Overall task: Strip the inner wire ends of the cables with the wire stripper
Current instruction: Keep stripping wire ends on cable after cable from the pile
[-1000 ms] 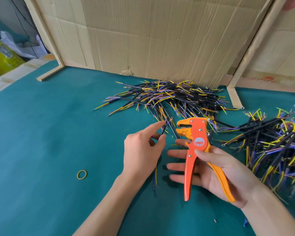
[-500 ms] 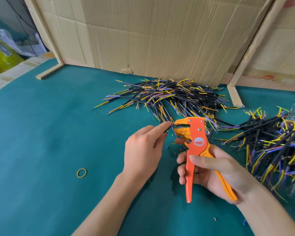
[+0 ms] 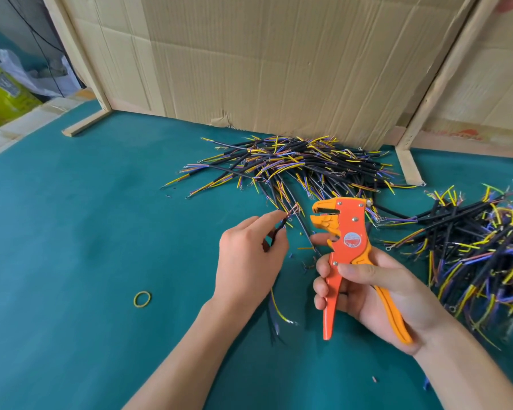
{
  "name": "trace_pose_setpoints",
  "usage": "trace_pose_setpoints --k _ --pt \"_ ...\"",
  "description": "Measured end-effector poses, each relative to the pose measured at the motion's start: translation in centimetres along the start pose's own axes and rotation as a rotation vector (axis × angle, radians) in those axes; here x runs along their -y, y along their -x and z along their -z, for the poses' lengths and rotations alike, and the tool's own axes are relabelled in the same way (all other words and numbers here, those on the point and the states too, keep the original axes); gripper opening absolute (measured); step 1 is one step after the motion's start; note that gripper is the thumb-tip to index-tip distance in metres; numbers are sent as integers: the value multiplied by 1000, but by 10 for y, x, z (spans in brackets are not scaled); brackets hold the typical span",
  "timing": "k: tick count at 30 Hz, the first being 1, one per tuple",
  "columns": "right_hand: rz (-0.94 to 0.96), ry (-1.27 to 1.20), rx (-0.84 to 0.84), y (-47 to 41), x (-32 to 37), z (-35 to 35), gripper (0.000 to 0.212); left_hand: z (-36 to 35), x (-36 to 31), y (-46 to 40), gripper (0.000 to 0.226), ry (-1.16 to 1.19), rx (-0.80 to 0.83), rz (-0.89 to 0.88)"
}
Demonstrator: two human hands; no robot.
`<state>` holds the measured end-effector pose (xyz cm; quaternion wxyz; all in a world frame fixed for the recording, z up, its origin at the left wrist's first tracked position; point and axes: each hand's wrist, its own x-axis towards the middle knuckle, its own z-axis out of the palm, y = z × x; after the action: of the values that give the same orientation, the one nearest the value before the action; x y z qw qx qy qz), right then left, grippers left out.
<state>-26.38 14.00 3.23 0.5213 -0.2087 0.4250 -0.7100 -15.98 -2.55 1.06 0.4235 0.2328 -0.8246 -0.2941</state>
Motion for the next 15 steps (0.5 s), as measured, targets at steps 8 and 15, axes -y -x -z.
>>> trace_pose_setpoints --k 8,15 --pt "91 15 -20 -3 -2 -1 55 -5 -6 3 15 344 182 256" --pt "50 49 10 -1 -1 -3 57 -8 -11 6 11 397 201 300"
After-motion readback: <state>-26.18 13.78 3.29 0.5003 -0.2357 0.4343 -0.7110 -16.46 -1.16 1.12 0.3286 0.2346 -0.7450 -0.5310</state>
